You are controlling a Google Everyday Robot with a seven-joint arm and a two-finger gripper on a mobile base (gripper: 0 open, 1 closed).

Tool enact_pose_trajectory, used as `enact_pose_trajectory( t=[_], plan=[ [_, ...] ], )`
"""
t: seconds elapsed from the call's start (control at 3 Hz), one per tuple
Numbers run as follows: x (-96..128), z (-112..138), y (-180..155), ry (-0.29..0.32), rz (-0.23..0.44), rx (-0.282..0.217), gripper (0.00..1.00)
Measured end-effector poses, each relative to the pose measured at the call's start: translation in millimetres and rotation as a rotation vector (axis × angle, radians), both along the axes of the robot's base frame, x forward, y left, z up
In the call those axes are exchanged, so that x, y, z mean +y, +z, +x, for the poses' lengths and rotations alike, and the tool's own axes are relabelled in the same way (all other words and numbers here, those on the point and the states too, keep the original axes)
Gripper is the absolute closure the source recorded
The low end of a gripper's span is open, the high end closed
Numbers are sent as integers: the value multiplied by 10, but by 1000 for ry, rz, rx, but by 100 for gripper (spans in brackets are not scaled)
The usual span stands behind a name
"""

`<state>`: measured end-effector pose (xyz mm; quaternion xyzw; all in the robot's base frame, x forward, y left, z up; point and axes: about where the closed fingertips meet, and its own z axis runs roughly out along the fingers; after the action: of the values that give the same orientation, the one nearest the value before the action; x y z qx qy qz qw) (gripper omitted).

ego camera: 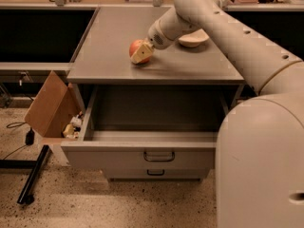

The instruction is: Place apple into top drawer

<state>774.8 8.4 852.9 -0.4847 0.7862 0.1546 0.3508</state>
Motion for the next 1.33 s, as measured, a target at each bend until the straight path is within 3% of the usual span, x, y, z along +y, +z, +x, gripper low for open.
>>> enact_pose_trajectory(
  t=[0.33,0.67,1.0,1.33],
  plan=[
    [0,0,0,0,0,0,73],
    [1,-275,148,68,5,-43,96],
    [15,-996,329,218,-19,-95,100],
    [15,-995,329,218,-19,-95,100]
  ],
)
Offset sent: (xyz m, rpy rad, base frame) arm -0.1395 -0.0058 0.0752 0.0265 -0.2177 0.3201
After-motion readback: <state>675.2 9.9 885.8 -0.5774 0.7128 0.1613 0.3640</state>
